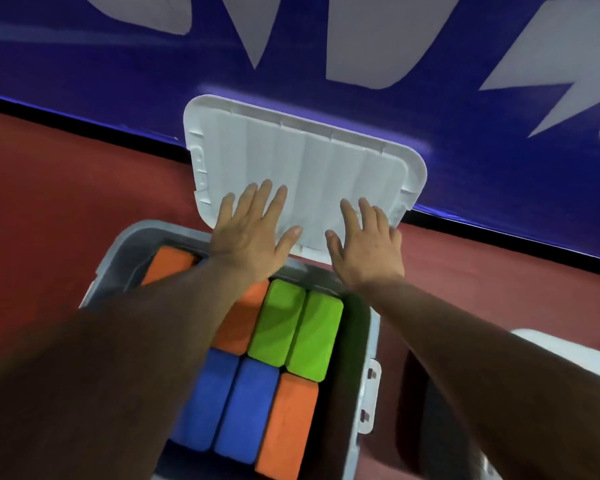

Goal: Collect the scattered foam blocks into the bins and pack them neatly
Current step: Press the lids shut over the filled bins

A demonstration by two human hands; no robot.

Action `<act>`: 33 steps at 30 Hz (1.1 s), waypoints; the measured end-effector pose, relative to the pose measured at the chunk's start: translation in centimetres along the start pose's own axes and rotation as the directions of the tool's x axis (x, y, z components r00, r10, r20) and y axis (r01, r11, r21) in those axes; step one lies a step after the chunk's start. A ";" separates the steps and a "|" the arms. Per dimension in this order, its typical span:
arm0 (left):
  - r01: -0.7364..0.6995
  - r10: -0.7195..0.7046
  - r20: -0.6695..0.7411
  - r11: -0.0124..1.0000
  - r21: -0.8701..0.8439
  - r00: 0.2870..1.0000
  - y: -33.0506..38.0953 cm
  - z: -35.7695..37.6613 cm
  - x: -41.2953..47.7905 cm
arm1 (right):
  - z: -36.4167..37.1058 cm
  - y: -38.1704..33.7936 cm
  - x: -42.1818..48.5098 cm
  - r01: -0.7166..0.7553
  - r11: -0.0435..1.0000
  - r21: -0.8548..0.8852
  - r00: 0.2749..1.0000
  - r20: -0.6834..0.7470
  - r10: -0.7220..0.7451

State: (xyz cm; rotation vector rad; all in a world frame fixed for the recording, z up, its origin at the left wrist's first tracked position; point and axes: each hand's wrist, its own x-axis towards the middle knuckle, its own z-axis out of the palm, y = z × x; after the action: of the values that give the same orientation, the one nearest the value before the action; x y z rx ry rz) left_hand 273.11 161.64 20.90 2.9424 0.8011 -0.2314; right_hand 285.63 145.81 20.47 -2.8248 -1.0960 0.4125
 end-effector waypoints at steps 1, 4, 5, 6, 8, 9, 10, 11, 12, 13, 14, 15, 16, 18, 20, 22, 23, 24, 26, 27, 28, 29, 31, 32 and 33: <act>-0.020 0.020 -0.001 1.000 0.021 1.000 -0.6 -0.2 1.6 | -0.3 0.0 1.4 -0.028 1.000 0.002 0.999 -0.019 0.029; -0.076 0.075 0.014 0.997 0.033 0.997 -1.8 -1.0 5.0 | -1.1 -0.4 5.1 -0.109 0.994 -0.005 0.993 -0.042 0.109; -0.096 0.096 0.011 0.995 0.034 0.995 -2.1 -1.0 5.9 | -1.4 -0.5 6.3 -0.132 0.991 0.000 0.990 -0.044 0.132; -0.111 0.111 0.004 0.993 0.030 0.994 -2.6 -0.9 6.7 | -1.6 -0.6 7.4 -0.147 0.989 0.007 0.988 -0.045 0.148; -0.132 0.132 0.009 0.991 0.037 0.991 -3.7 -0.8 8.2 | -2.0 -1.1 9.7 -0.157 0.988 0.011 0.986 -0.052 0.157; -0.142 0.141 0.017 0.989 0.044 0.990 -4.2 -0.8 8.9 | -2.1 -1.2 10.8 -0.159 0.987 0.011 0.985 -0.063 0.159; -0.150 0.149 0.024 0.988 0.049 0.989 -4.5 -0.6 9.6 | -2.2 -1.3 11.9 -0.160 0.987 0.008 0.985 -0.069 0.160; -0.151 0.150 0.022 0.987 0.050 0.988 -5.0 -0.4 10.1 | -2.3 -1.4 12.8 -0.158 0.987 0.006 0.985 -0.066 0.158; -0.154 0.153 0.014 0.987 0.053 0.988 -5.5 -0.3 10.6 | -2.3 -1.5 13.7 -0.159 0.987 0.007 0.985 -0.066 0.159; -0.157 0.157 0.013 0.986 0.054 0.988 -6.1 0.0 10.9 | -2.2 -1.5 14.4 -0.163 0.987 0.000 0.985 -0.063 0.163; -0.159 0.158 0.021 0.986 0.054 0.987 -6.6 0.1 11.2 | -2.0 -1.4 14.8 -0.166 0.986 -0.016 0.985 -0.058 0.165; -0.160 0.158 0.029 0.986 0.053 0.987 -7.0 0.2 11.3 | -1.7 -1.3 15.0 -0.169 0.985 -0.036 0.984 -0.058 0.167; -0.161 0.160 0.026 0.985 0.056 0.987 -7.3 0.4 11.3 | -1.5 -1.1 15.2 -0.168 0.984 -0.055 0.984 -0.075 0.163; -0.159 0.158 0.015 0.985 0.072 0.987 -8.0 0.7 11.2 | -1.6 -1.4 15.2 -0.155 0.985 -0.072 0.976 -0.165 0.142; -0.154 0.155 -0.030 0.987 0.054 0.987 -8.5 0.9 11.2 | -1.9 -2.1 14.6 -0.152 0.988 -0.040 0.962 -0.234 0.139; -0.163 0.168 -0.164 0.986 0.048 0.972 -8.6 1.1 10.8 | -1.9 -2.7 13.3 -0.133 0.987 -0.086 0.971 -0.209 0.113; -0.187 0.192 -0.224 0.981 0.041 0.955 -8.4 1.1 10.7 | -1.8 -3.0 12.4 -0.119 0.986 -0.116 0.978 -0.184 0.096; -0.223 0.225 -0.247 0.974 0.037 0.943 -8.3 0.9 10.8 | -1.6 -3.2 11.5 -0.107 0.985 -0.135 0.982 -0.170 0.083; -0.294 0.297 -0.231 0.955 0.050 0.926 -8.3 0.2 11.4 | -1.2 -3.5 9.9 -0.107 0.986 -0.127 0.983 -0.160 0.086; -0.316 0.320 -0.228 0.947 0.056 0.920 -8.3 -0.3 11.8 | -1.2 -3.9 9.3 -0.109 0.988 -0.108 0.984 -0.155 0.092; -0.327 0.332 -0.220 0.943 0.060 0.917 -8.2 -0.7 11.9 | -1.0 -4.3 8.7 -0.101 0.990 -0.097 0.985 -0.147 0.086; -0.330 0.336 -0.199 0.942 0.063 0.920 -8.1 -1.2 12.0 | -0.9 -4.6 8.0 -0.089 0.991 -0.102 0.986 -0.148 0.074; -0.310 0.317 -0.101 0.947 0.078 0.943 -7.7 -2.0 11.5 | -0.7 -5.3 6.3 -0.095 0.988 -0.121 0.986 -0.147 0.077; -0.300 0.307 -0.066 0.949 0.094 0.950 -7.6 -2.2 11.0 | -0.4 -5.6 5.2 -0.100 0.987 -0.128 0.985 -0.150 0.080; -0.310 0.317 -0.049 0.944 0.116 0.947 -7.6 -2.2 10.2 | -0.2 -6.1 4.0 -0.102 0.985 -0.138 0.985 -0.152 0.080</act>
State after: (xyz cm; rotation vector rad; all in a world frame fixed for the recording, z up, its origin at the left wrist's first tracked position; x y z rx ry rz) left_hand 278.20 173.55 21.09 3.1349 0.3227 -0.1563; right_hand 284.57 153.00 20.79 -2.9837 -1.0100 0.1329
